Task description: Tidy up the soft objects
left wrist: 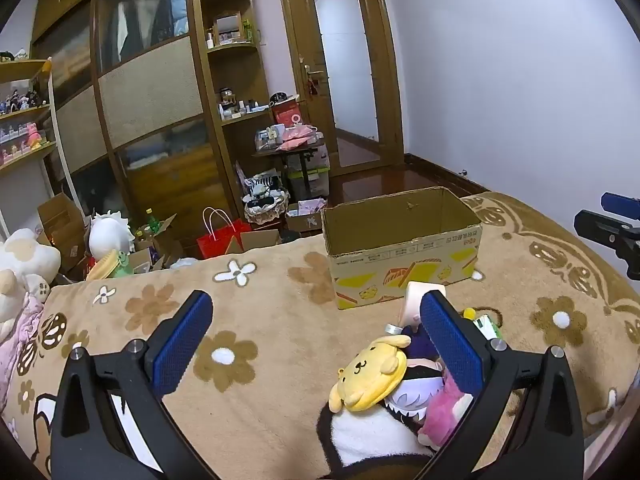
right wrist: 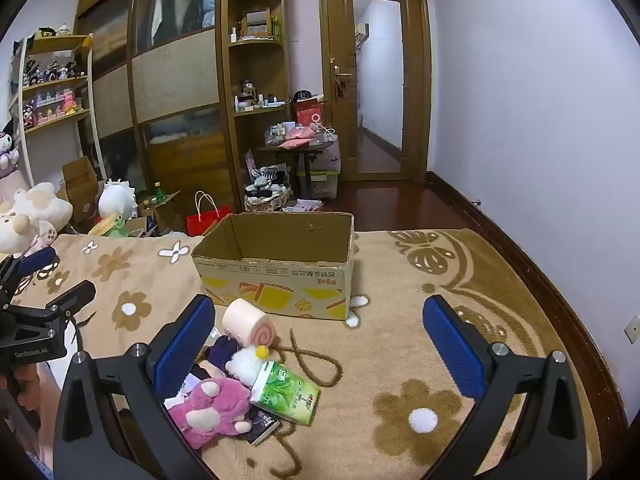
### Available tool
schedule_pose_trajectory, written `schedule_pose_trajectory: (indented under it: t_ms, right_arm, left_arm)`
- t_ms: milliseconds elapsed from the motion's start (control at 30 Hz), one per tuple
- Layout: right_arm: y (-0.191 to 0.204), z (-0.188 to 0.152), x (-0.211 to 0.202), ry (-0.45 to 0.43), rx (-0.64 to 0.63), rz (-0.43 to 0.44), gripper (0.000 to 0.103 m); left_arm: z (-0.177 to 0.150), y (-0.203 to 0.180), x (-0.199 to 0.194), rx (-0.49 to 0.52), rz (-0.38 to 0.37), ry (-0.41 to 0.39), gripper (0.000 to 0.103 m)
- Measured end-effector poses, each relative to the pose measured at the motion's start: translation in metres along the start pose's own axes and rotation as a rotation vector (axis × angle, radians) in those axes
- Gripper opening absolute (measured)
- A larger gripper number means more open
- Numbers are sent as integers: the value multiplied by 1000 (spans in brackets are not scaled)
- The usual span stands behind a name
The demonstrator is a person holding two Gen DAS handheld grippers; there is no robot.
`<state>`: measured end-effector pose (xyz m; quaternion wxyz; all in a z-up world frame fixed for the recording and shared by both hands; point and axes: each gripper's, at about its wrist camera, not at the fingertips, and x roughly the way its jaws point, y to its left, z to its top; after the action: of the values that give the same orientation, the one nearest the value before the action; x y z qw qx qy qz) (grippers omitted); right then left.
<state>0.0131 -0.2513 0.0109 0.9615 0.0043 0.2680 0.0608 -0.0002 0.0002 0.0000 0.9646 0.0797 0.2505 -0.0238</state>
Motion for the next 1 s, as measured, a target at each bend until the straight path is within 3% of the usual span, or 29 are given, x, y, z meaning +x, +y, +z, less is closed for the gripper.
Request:
schedule_pose_trajectory:
  t_ms: [1000]
  right_arm:
    - [1,0,0,-3,0,0,103]
  left_arm:
    - [-1,0,2,2,3,6,103]
